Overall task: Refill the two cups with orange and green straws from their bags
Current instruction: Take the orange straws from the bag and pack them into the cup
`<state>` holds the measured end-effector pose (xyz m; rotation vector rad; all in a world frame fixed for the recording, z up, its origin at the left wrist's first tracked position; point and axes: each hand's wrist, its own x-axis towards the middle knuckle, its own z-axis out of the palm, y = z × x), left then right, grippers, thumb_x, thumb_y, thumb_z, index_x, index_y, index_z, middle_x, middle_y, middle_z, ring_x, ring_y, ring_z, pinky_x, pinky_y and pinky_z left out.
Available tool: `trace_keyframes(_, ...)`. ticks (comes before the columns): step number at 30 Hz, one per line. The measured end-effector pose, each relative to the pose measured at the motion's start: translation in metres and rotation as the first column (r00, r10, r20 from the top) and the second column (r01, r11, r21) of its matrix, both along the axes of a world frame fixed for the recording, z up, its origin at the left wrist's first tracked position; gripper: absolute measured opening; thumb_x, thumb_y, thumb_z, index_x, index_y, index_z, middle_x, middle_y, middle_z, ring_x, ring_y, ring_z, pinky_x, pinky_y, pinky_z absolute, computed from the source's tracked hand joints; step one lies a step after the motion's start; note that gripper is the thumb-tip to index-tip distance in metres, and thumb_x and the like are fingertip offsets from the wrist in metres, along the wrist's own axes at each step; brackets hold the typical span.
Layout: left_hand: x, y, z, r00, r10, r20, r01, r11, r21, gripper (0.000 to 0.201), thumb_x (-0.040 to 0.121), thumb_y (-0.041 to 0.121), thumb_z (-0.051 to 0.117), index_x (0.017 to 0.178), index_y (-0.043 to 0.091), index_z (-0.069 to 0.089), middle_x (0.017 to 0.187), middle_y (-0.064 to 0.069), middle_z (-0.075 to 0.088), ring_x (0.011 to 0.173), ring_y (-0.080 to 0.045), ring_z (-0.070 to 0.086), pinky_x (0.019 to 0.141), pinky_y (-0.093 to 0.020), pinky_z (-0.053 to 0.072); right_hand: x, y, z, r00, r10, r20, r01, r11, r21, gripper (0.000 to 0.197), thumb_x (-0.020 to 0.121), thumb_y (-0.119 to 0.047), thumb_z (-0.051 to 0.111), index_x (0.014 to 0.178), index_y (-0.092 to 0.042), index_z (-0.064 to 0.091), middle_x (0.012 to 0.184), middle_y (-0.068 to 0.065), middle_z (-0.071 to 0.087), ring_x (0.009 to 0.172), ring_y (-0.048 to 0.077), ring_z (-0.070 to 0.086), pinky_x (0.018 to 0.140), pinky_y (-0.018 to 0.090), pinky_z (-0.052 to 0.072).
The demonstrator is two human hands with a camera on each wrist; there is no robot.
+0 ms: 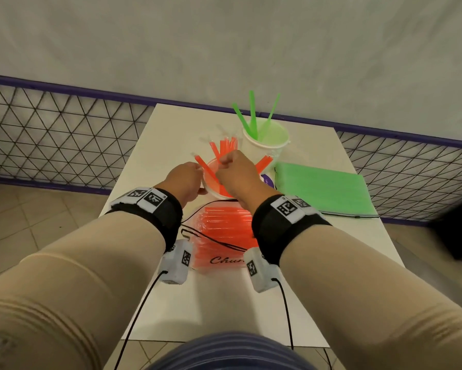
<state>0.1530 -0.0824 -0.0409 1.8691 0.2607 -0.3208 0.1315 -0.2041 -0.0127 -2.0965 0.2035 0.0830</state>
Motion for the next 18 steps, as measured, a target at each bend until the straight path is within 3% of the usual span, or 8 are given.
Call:
trace_keyframes(2, -0.003, 0.007, 0.003, 1.0, 0.011, 0.013, -0.012, 0.998, 0.054, 0.033, 0.099, 0.019, 0.046, 0.125, -0.001, 0.054, 0.087, -0.004, 0.061, 0.068, -0.015, 0.06, 0.057, -0.028, 0.053, -0.013, -0.007, 0.011, 0.996, 0.065, 0.053, -0.064, 0.998, -0.013, 0.016, 0.09, -0.01, 0.058, 0.095, -0.025, 0.057, 0.101, 0.001, 0.064, 0.093, 0.022, 0.065, 0.086, 0.042, 0.056)
trace_keyframes(5, -0.023, 0.019, 0.003, 0.995, 0.072, 0.069, -0.08, 0.99, 0.114, 0.019, 0.095, 0.02, 0.053, 0.107, 0.006, 0.056, 0.102, -0.01, 0.064, 0.087, -0.025, 0.066, 0.08, -0.042, 0.054, -0.039, -0.023, 0.028, 0.942, 0.336, -0.015, -0.336, 0.939, -0.077, 0.009, 0.091, -0.012, 0.061, 0.088, -0.021, 0.063, 0.087, 0.0, 0.069, 0.082, 0.019, 0.069, 0.08, 0.035, 0.059)
trace_keyframes(8, -0.059, 0.026, -0.012, 0.971, 0.067, 0.229, -0.093, 0.99, 0.106, 0.014, 0.09, 0.024, 0.059, 0.086, 0.011, 0.057, 0.094, -0.003, 0.064, 0.087, -0.022, 0.059, 0.075, -0.035, 0.046, -0.054, -0.035, 0.019, 0.824, 0.549, -0.142, -0.554, 0.725, -0.41, 0.013, 0.092, -0.017, 0.06, 0.101, -0.019, 0.069, 0.092, -0.006, 0.068, 0.089, 0.014, 0.065, 0.079, 0.028, 0.052)
trace_keyframes(9, -0.07, 0.025, -0.019, 0.948, 0.008, 0.318, -0.05, 0.991, 0.126, 0.016, 0.088, 0.025, 0.061, 0.084, 0.01, 0.06, 0.096, -0.002, 0.062, 0.091, -0.02, 0.057, 0.082, -0.032, 0.045, -0.056, -0.035, 0.01, 0.802, 0.574, -0.163, -0.564, 0.641, -0.521, 0.017, 0.092, -0.018, 0.06, 0.106, -0.019, 0.068, 0.098, -0.005, 0.066, 0.094, 0.015, 0.062, 0.079, 0.027, 0.048)
trace_keyframes(11, -0.086, 0.022, -0.035, 0.879, -0.129, 0.458, 0.058, 0.984, 0.168, 0.016, 0.076, 0.036, 0.059, 0.078, 0.02, 0.062, 0.105, 0.0, 0.058, 0.104, -0.011, 0.051, 0.094, -0.011, 0.035, -0.059, -0.031, -0.011, 0.787, 0.604, -0.129, -0.524, 0.542, -0.657, 0.021, 0.089, -0.021, 0.06, 0.11, -0.018, 0.065, 0.1, -0.001, 0.06, 0.095, 0.019, 0.057, 0.076, 0.028, 0.041)
trace_keyframes(13, -0.091, 0.019, -0.051, 0.849, -0.238, 0.471, 0.143, 0.963, 0.229, 0.024, 0.065, 0.046, 0.056, 0.082, 0.029, 0.061, 0.116, -0.003, 0.055, 0.113, -0.009, 0.046, 0.095, -0.001, 0.024, -0.063, -0.024, -0.028, 0.772, 0.632, -0.066, -0.478, 0.51, -0.715, 0.023, 0.085, -0.024, 0.061, 0.106, -0.015, 0.063, 0.096, 0.002, 0.055, 0.089, 0.022, 0.052, 0.078, 0.033, 0.044)
trace_keyframes(16, -0.09, 0.02, -0.067, 0.812, -0.368, 0.452, 0.208, 0.908, 0.365, 0.054, 0.065, 0.055, 0.061, 0.108, 0.024, 0.066, 0.127, -0.006, 0.053, 0.121, -0.017, 0.046, 0.104, -0.02, 0.029, -0.066, -0.021, -0.041, 0.777, 0.628, -0.051, -0.46, 0.51, -0.727, 0.039, 0.081, -0.023, 0.061, 0.118, -0.011, 0.056, 0.107, 0.007, 0.055, 0.099, 0.024, 0.049, 0.087, 0.037, 0.044)
trace_keyframes(18, -0.09, 0.024, -0.068, 0.807, -0.4, 0.434, 0.218, 0.886, 0.41, 0.069, 0.065, 0.062, 0.06, 0.121, 0.021, 0.061, 0.13, -0.002, 0.051, 0.12, -0.016, 0.045, 0.105, -0.026, 0.031, -0.068, -0.022, -0.045, 0.78, 0.621, -0.075, -0.485, 0.524, -0.7, 0.048, 0.082, -0.021, 0.062, 0.127, -0.008, 0.05, 0.115, 0.01, 0.053, 0.107, 0.026, 0.047, 0.09, 0.038, 0.043)
